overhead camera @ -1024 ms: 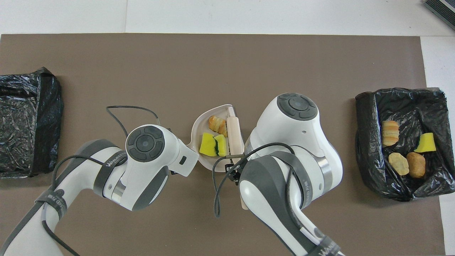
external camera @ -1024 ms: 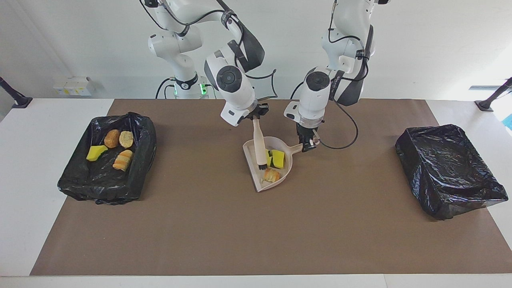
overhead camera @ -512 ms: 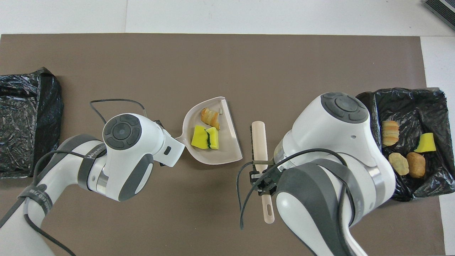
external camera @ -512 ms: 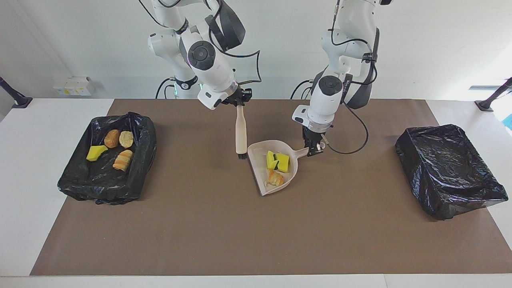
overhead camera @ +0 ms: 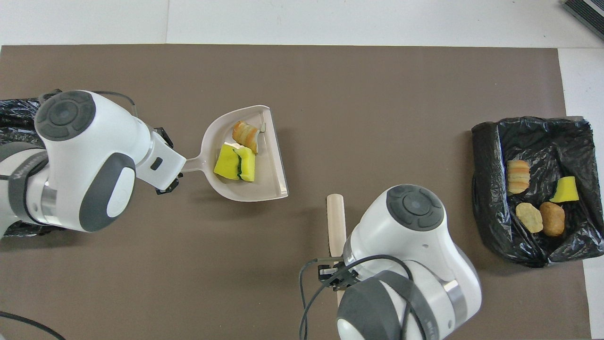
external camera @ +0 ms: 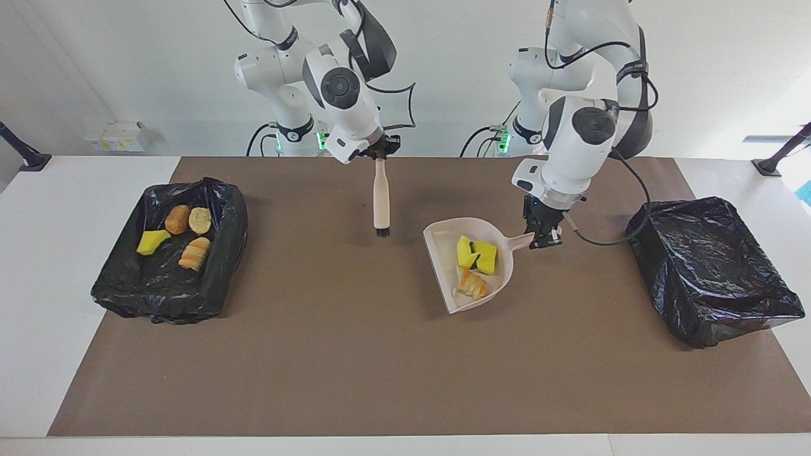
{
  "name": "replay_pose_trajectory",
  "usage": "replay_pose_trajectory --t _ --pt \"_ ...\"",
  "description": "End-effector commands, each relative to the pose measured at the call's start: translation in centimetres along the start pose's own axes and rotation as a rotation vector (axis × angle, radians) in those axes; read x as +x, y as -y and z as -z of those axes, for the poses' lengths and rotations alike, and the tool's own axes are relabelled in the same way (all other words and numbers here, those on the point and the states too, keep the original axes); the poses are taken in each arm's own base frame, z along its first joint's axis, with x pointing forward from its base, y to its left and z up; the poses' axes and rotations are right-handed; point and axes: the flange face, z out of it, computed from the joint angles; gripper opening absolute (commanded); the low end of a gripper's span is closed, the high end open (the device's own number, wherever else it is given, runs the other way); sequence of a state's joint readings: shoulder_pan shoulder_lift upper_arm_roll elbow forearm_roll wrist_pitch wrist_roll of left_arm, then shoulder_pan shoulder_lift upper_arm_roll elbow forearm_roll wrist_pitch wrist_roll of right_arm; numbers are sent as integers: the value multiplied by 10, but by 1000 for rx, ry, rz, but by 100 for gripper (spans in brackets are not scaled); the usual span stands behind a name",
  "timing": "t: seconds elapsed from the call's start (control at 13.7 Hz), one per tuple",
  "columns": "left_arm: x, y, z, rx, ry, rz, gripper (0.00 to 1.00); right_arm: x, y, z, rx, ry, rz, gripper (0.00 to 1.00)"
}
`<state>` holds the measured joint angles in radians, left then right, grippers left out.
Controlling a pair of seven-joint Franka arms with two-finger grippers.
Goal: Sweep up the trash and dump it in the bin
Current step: 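Carry the dustpan to the bin nearest the left gripper and dump it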
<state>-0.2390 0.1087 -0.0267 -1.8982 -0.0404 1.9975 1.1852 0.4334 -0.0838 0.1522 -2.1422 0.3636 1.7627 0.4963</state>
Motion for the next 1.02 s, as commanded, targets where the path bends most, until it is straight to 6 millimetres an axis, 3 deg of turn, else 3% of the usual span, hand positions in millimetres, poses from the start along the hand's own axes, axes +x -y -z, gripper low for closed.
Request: replay_pose_trajectory --t 0.0,0.29,0.44,0.66,0.95 --pt "-46 20 22 -14 -36 -21 0 -13 26 -39 3 -62 -61 0" --pt "-125 42 39 -7 -44 -69 0 -12 50 -65 6 -82 -106 0" --pt "-170 50 48 -2 -78 -97 0 -18 68 -92 -16 -75 -66 0" --pt "-228 53 52 8 -97 -130 0 -18 77 -105 -12 -97 -34 0" --pt "-317 43 56 17 -106 -201 0 -16 73 -117 -21 -110 -9 0"
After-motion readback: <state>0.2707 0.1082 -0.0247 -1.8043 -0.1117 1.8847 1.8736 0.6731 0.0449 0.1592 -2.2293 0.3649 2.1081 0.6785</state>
